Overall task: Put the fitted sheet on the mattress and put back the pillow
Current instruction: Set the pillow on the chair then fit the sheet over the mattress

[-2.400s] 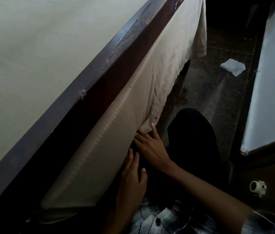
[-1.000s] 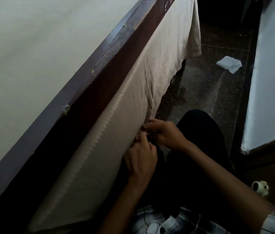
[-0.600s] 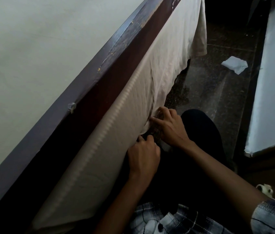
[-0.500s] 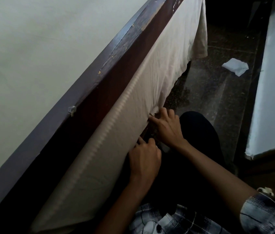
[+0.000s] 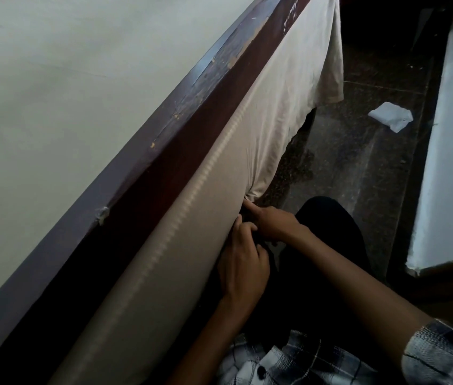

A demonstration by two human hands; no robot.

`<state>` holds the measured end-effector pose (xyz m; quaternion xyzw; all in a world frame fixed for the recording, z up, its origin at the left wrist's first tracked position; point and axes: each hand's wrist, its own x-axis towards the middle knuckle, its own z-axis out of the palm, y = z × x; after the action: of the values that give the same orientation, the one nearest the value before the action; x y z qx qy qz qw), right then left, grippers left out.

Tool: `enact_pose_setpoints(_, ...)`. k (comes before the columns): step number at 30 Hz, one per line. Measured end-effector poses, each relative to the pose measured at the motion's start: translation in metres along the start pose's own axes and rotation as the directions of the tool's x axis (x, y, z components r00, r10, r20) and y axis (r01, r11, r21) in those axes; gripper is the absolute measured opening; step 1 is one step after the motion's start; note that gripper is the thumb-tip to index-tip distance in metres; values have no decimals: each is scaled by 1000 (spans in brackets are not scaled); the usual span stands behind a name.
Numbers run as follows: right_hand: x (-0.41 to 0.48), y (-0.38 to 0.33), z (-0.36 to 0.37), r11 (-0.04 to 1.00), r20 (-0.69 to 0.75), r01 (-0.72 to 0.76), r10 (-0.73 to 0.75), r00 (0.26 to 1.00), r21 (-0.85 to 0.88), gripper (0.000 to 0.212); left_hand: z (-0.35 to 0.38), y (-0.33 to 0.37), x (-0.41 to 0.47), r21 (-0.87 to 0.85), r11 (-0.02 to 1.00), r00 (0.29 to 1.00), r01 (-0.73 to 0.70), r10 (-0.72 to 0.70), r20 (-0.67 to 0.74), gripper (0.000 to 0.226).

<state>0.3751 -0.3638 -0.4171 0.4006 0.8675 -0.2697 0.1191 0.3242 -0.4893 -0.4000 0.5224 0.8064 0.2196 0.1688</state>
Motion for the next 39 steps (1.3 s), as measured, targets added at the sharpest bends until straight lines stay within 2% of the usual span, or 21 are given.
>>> enact_pose_setpoints(3, 3, 9, -13, 996, 139, 87, -91, 986, 31, 76, 16, 6, 3, 118, 991, 996, -62, 69, -56, 54)
enact_pose_setpoints(5, 3, 13, -27, 976, 166, 191, -207, 964, 108, 68, 8, 11, 14, 137, 989, 995, -47, 58, -76, 50)
enact_pose_setpoints(8, 9, 20, -42, 954, 120, 272, -287, 950, 126, 55, -11, 17, 29, 215, 976, 999, 36, -40, 13, 34)
enact_pose_setpoints(12, 15, 34, -29, 925, 41, 346, -357, 933, 158, 52, -11, 22, 34, 317, 948, 999, 3, -14, 33, 46)
enact_pose_setpoints(15, 14, 42, -16, 890, -92, 381, -370, 925, 250, 49, -1, 38, 41, 359, 933, 968, -24, -68, 241, 51)
enact_pose_setpoints(16, 14, 43, -12, 877, -133, 404, -382, 915, 262, 46, 0, 45, 43, 359, 933, 958, -6, -98, 269, 53)
enact_pose_setpoints(18, 10, 46, -7, 821, -234, 411, -343, 910, 396, 41, 6, 51, 45, 376, 927, 968, 10, -104, 230, 53)
enact_pose_setpoints(20, 4, 55, -8, 697, -383, 377, -157, 910, 610, 42, 8, 52, 49, 375, 927, 976, 27, -105, 189, 48)
enact_pose_setpoints(21, 2, 61, -10, 680, -454, 364, -51, 890, 637, 42, 10, 52, 51, 388, 921, 982, 34, -103, 157, 43)
enact_pose_setpoints(22, 2, 68, -13, 726, -511, 353, -2, 859, 590, 43, 11, 54, 52, 405, 913, 985, 43, -106, 134, 39)
enact_pose_setpoints(24, 8, 74, -16, 820, -534, 319, -20, 845, 475, 52, 14, 61, 52, 443, 895, 975, 45, -135, 174, 34)
enact_pose_setpoints(28, 26, 71, -17, 857, -486, 298, -66, 872, 419, 56, 11, 57, 57, 482, 876, 981, 29, -118, 155, 26)
enact_pose_setpoints(31, 26, 74, -15, 925, -487, 250, -84, 869, 286, 54, 4, 42, 56, 469, 883, 978, -11, -88, 190, 21)
enact_pose_setpoints(34, 25, 66, -17, 993, -430, 103, -67, 900, 62, 59, 9, 39, 43, 493, 870, 955, -22, -128, 269, 30)
enact_pose_setpoints(39, 40, 53, -30, 995, -271, 17, -43, 962, -96, 68, 11, 30, 41, 473, 880, 976, -34, -73, 207, 34)
